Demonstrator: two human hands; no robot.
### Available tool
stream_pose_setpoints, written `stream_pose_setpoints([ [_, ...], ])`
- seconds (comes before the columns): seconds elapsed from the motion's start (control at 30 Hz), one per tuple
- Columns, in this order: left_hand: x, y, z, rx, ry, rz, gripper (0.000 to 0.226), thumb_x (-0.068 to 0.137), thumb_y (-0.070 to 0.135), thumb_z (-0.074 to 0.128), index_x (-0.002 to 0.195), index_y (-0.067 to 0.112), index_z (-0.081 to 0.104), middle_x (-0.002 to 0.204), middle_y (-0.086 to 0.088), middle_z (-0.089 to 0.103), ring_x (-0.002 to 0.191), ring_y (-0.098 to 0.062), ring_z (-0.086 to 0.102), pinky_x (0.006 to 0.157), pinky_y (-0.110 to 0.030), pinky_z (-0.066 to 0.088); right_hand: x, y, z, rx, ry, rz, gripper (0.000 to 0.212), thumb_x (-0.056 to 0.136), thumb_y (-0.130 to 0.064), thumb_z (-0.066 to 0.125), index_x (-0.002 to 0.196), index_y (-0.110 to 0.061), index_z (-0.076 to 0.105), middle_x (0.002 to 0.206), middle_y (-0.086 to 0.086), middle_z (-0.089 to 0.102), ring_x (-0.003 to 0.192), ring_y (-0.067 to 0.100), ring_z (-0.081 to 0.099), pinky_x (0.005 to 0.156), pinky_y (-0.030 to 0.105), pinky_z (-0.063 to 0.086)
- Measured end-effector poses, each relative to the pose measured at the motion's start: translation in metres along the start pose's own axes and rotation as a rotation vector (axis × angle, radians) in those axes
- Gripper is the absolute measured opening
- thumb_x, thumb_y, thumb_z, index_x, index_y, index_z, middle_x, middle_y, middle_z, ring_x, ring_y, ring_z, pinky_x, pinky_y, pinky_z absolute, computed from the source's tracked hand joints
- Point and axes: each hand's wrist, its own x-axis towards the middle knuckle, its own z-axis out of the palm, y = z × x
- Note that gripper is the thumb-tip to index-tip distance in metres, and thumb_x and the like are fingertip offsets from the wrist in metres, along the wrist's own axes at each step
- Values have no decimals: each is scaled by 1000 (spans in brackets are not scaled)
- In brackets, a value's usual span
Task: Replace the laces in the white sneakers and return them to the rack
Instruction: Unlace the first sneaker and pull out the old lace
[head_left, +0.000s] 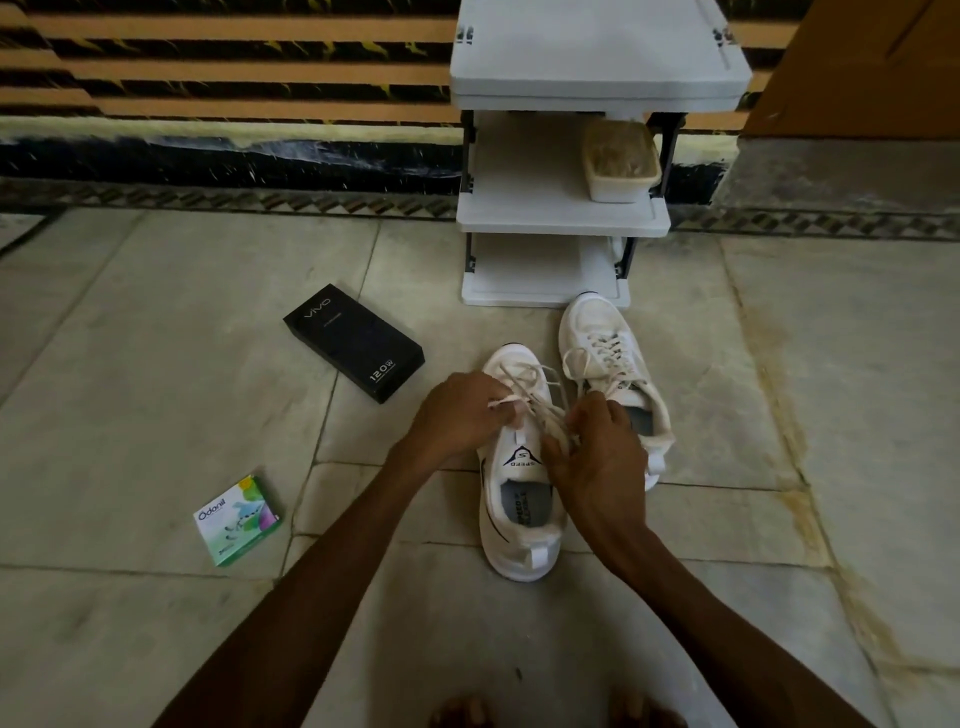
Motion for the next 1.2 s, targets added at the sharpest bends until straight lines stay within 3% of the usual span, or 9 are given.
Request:
stream_pose_setpoints([
  [0.1, -2, 5, -4, -277, 107, 109, 21, 85, 22, 62, 74, 34, 75, 94, 4, 71, 96, -17, 65, 87, -32, 49, -1, 2, 1, 8, 13, -3, 29, 78, -19, 74, 102, -11, 59, 104, 6, 56, 79, 14, 52, 67, 23, 35],
  [0.2, -8, 3, 2, -1325, 158, -144, 20, 95, 12, 51, 101, 15, 70, 103, -3, 71, 104, -18, 65, 93, -32, 50, -5, 2, 0, 55, 45, 14, 31, 77, -17, 76, 100, -14, 55, 104, 2, 52, 76, 9, 46, 66, 21, 32],
  [0.27, -11, -6, 5, -1518, 213, -258, 22, 99, 15, 46, 110, 12, 65, 94, -1, 71, 94, -16, 66, 88, -32, 51, -7, 2, 0, 88, 54, 29, 34, 76, -15, 77, 99, -14, 52, 104, 1, 50, 78, 9, 45, 66, 20, 31],
  [0.43, -9, -9, 4, -104, 209, 73, 25, 91, 33, 64, 72, 17, 63, 67, 7, 54, 64, -7, 51, 61, -20, 39, -3, -1, 1, 77, 41, 26, 33, 74, -16, 78, 96, -13, 53, 99, 2, 53, 77, 10, 48, 58, 10, 29],
  [0.57, -4, 3, 13, 328, 142, 172, 20, 91, 32, 62, 95, 15, 72, 101, -4, 64, 93, -21, 60, 82, -33, 44, -2, -2, 3, 55, 43, 27, 34, 76, -18, 78, 98, -13, 53, 103, 5, 53, 75, 8, 46, 56, 5, 29],
  [0.83, -4, 15, -13, -1680, 322, -157, 17, 101, 15, 47, 85, 14, 54, 84, 2, 60, 78, -12, 63, 83, -33, 53, 1, 0, 1, 44, -17, 32, 24, 79, -17, 73, 86, -16, 50, 72, -2, 58, 65, 13, 55, 54, 21, 33],
  [0.97, -5, 16, -13, -719, 278, -12, 18, 99, 20, 51, 89, 10, 63, 82, -3, 66, 64, -10, 58, 61, -25, 45, 2, 0, 0, 56, -15, 40, 22, 78, -15, 73, 83, -15, 51, 66, -5, 55, 61, 9, 50, 50, 13, 29],
  [1.07, -3, 6, 0, 109, 237, 274, 16, 95, 19, 58, 100, 10, 69, 98, -6, 66, 85, -14, 60, 78, -24, 44, 3, 1, 2, 48, -13, 48, 20, 79, -17, 73, 84, -14, 54, 67, -7, 54, 58, 4, 47, 51, 10, 27],
  [1.2, 1, 0, 20, 587, 271, 379, 14, 82, 11, 70, 92, 1, 70, 100, -15, 65, 92, -24, 65, 79, -24, 51, 5, -1, 3, 21, -14, 53, 18, 81, -18, 71, 83, -14, 54, 66, -7, 52, 56, -1, 41, 50, 10, 25],
])
